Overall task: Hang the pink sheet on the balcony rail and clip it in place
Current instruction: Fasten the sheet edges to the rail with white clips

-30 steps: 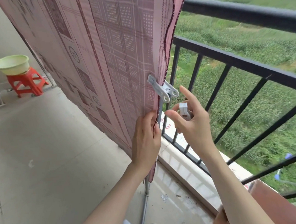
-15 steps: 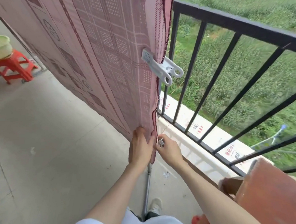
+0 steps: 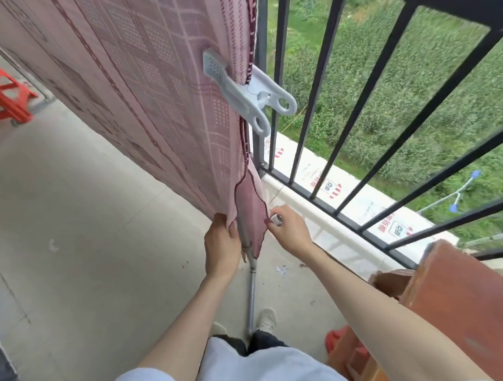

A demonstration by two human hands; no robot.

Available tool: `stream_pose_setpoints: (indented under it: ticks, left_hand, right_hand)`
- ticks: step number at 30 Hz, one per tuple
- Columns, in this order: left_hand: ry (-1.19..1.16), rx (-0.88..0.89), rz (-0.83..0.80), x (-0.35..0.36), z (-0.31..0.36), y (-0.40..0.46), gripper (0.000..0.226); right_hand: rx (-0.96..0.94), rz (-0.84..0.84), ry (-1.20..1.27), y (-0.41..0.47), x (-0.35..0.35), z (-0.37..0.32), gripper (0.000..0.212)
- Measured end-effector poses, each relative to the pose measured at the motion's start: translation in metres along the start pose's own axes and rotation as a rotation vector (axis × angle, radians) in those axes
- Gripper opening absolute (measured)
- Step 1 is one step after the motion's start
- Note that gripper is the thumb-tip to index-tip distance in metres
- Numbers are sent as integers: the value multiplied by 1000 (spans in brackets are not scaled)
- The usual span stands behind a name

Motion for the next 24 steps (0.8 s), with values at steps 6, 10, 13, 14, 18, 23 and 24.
stream_pose_setpoints:
  ticks: [6, 10, 13, 14, 18, 23, 24]
  left_hand:
    - [-71, 15, -25, 3, -6, -22, 30]
    - [-47, 54, -95, 10, -3, -9, 10]
    - [-88, 30, -127, 17, -6, -7, 3]
    - [-110, 14, -133, 18, -6, -7, 7]
    - [-135, -77, -120, 27, -7, -7, 21]
    - [-58, -138, -11, 27, -7, 0, 16]
    - [-55, -142, -11, 28, -8, 0, 17]
  right_hand:
    - [-22, -103, 110, -15, 16, -1, 9]
    - [-42, -178, 222, -18, 28, -10, 4]
    - [9, -232, 295, -19, 30, -10, 12]
    - [15, -251, 304, -19, 31, -9, 15]
    - [26, -342, 414, -25, 34, -4, 26]
    - [251, -374, 622, -29, 38, 19, 28]
    - [302, -402, 654, -31, 40, 24, 29]
Point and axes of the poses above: each hand's wrist, its own y-axis towards the middle knuckle, its own x-axis out of the palm, z = x × y, the point moved 4 cm from there along y, towards the middle knuckle, and after that the axes turned 8 degrees about x, right-handed, at the moved point
